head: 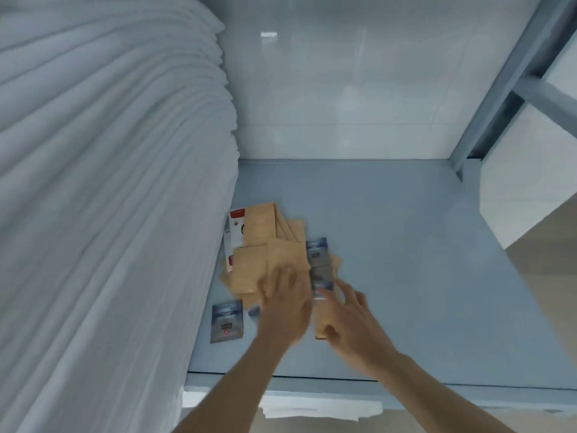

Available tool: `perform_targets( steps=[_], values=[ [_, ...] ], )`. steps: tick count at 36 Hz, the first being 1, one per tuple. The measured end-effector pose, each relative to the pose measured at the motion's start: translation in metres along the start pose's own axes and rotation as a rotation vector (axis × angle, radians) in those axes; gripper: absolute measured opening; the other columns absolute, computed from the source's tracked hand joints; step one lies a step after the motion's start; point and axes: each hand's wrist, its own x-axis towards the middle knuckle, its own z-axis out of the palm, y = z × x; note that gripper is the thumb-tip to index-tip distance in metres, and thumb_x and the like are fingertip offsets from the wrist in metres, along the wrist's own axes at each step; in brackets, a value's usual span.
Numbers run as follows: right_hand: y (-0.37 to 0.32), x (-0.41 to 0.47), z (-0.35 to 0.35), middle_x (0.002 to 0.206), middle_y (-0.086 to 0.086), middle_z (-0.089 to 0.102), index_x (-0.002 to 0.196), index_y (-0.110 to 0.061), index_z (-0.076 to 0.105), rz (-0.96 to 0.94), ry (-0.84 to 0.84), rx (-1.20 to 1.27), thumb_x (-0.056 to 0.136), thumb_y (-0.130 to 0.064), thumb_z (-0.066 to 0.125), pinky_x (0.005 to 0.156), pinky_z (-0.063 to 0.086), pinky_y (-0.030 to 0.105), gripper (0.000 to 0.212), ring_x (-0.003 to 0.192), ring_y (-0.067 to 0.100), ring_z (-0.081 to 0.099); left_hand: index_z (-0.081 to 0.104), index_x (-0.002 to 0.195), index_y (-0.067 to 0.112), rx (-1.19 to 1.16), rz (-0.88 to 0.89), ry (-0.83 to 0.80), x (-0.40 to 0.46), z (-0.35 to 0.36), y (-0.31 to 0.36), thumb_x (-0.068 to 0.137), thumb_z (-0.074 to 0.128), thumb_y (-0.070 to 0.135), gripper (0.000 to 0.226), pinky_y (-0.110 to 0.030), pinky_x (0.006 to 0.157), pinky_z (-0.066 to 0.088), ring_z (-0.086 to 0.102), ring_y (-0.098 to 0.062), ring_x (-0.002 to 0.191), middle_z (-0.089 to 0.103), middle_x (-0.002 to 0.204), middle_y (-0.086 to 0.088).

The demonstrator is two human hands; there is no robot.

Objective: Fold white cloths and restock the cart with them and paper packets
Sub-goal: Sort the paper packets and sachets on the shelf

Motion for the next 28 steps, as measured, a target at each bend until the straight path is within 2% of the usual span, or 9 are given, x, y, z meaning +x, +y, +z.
perform_targets(
  steps=[4,6,11,14,16,18,21,23,28],
  values=[
    [0.018,0.007,0.006,0.16,-0.002,0.009,0.155,-0.029,0.018,0.076,0.062,-0.001,0.092,-0.024,0.055,0.106,0.039,0.031,0.073,0.136,0.025,0.029,0.021,0.157,0.023,-0.156,0.23,0.101,-0.02,0.025,0.026,0.096,0.045,0.023,0.065,-0.052,0.122,-0.009,-0.004,-0.022,0.153,0.013,0.165,0.002],
    [0.027,0.007,0.008,0.16,-0.004,0.008,0.154,-0.028,0.019,0.088,0.078,-0.009,0.092,-0.029,0.058,0.106,0.039,0.027,0.073,0.135,0.022,0.029,0.029,0.155,0.017,-0.182,0.318,0.162,-0.026,0.034,0.033,0.092,0.049,0.018,0.066,-0.052,0.123,0.0,0.004,-0.022,0.154,0.023,0.163,0.002],
    [0.037,0.0,0.009,0.155,-0.009,0.018,0.149,-0.027,0.03,0.05,0.139,0.008,0.094,-0.033,0.056,0.1,0.038,0.021,0.061,0.13,0.015,0.029,0.049,0.143,0.008,-0.309,0.408,0.259,-0.03,0.036,0.033,0.09,0.034,0.022,0.058,-0.051,0.121,0.021,0.025,-0.022,0.149,0.041,0.155,-0.001],
    [0.034,0.0,0.007,0.149,-0.006,0.026,0.142,-0.023,0.037,0.057,0.164,0.018,0.094,-0.032,0.057,0.099,0.038,0.021,0.053,0.127,0.016,0.031,0.049,0.144,0.009,-0.317,0.448,0.276,-0.031,0.032,0.028,0.091,0.036,0.018,0.055,-0.048,0.117,0.03,0.034,-0.021,0.146,0.043,0.154,0.0],
    [0.03,0.005,0.003,0.146,-0.004,0.031,0.135,-0.019,0.042,0.064,0.236,0.053,0.091,-0.024,0.058,0.098,0.038,0.023,0.048,0.125,0.018,0.033,0.044,0.148,0.011,-0.333,0.458,0.301,-0.032,0.027,0.022,0.092,0.037,0.016,0.057,-0.046,0.118,0.03,0.034,-0.02,0.145,0.041,0.155,0.001],
    [0.027,0.013,-0.001,0.146,-0.005,0.032,0.139,-0.02,0.041,0.082,0.324,0.139,0.09,-0.018,0.06,0.097,0.039,0.025,0.052,0.127,0.019,0.033,0.043,0.149,0.012,-0.305,0.427,0.369,-0.032,0.023,0.016,0.092,0.042,0.014,0.057,-0.043,0.119,0.028,0.036,-0.019,0.144,0.039,0.157,0.0],
    [0.024,0.029,-0.004,0.148,-0.001,0.033,0.151,-0.019,0.028,0.123,0.356,0.222,0.091,-0.024,0.065,0.103,0.037,0.03,0.07,0.131,0.022,0.03,0.052,0.141,0.008,-0.294,0.306,0.425,-0.033,0.025,0.004,0.094,0.053,0.016,0.048,-0.05,0.116,0.033,0.043,-0.026,0.14,0.046,0.151,-0.007],
    [0.023,0.039,-0.005,0.141,0.001,0.043,0.154,-0.017,0.022,0.189,0.315,0.283,0.09,-0.028,0.065,0.105,0.034,0.034,0.078,0.13,0.023,0.03,0.058,0.134,0.005,-0.309,0.249,0.396,-0.034,0.03,-0.003,0.095,0.06,0.016,0.041,-0.053,0.11,0.04,0.045,-0.03,0.138,0.05,0.146,-0.012],
    [0.021,0.045,0.001,0.123,0.002,0.05,0.145,-0.014,0.04,0.183,0.378,0.262,0.088,-0.022,0.065,0.101,0.03,0.031,0.063,0.119,0.021,0.033,0.059,0.136,0.014,-0.318,0.242,0.37,-0.042,0.038,-0.01,0.102,0.051,0.027,0.038,-0.047,0.108,0.043,0.044,-0.029,0.139,0.048,0.148,-0.009]
  ],
)
